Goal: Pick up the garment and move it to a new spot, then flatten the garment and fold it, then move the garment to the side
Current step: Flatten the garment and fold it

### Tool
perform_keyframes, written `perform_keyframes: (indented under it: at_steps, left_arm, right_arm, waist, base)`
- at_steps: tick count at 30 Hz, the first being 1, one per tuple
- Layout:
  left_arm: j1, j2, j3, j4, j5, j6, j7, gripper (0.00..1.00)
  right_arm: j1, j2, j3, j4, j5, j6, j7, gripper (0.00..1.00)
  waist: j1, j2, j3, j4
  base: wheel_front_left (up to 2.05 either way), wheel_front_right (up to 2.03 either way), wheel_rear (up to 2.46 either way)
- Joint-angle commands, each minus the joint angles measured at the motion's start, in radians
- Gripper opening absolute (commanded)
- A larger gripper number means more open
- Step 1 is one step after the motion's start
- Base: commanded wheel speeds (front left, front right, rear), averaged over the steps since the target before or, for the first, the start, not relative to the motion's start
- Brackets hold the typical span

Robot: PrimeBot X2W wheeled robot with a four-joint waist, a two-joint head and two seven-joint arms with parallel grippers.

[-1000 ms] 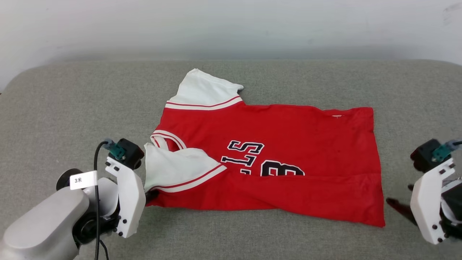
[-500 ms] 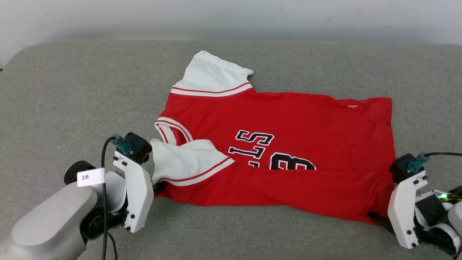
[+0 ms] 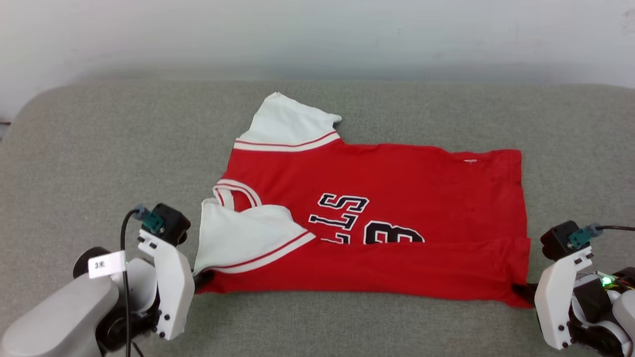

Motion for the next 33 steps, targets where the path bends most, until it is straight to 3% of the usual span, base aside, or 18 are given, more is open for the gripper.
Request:
perform_keyframes:
  at_steps: [1,9,18,25,33]
  left_arm:
    - [0.017,0.005,0.003,-0.005,-0.007,0.005,-0.006,0.00]
    - [0.126,0.071,0.007,-0.095,-0.046,0.046,-0.034,0.00]
    - [0.271,0.148,-0.008,-0.221,-0.089,0.110,-0.057,0.00]
    - [0.303,0.125,-0.027,-0.201,-0.095,0.123,-0.056,0.00]
    - [0.295,0.062,-0.029,-0.066,-0.116,0.096,-0.082,0.00]
  right_arm:
    - [0.022,-0.012,0.001,-0.006,0.004,-0.001,-0.006,0.00]
    - [0.115,-0.071,-0.030,-0.134,0.024,-0.001,-0.035,0.00]
    - [0.289,-0.136,-0.146,-0.278,0.020,-0.002,0.004,0.00]
    - [0.384,-0.102,-0.224,-0.303,-0.016,-0.002,0.058,0.00]
    - [0.369,-0.014,-0.232,-0.199,-0.078,-0.002,0.027,0.00]
  waist:
    - [-0.0001,0.0000,-0.024,-0.006]
    - [-0.0001,0.0000,-0.083,-0.020]
    - [-0.0001,0.0000,-0.103,-0.027]
    - [-0.0001,0.0000,-0.069,-0.023]
    - [-0.0001,0.0000,-0.029,-0.017]
  base:
    - [0.00,0.00,0.00]
    - [0.00,0.00,0.00]
    - [0.00,0.00,0.00]
    - [0.00,0.00,0.00]
    - [0.00,0.00,0.00]
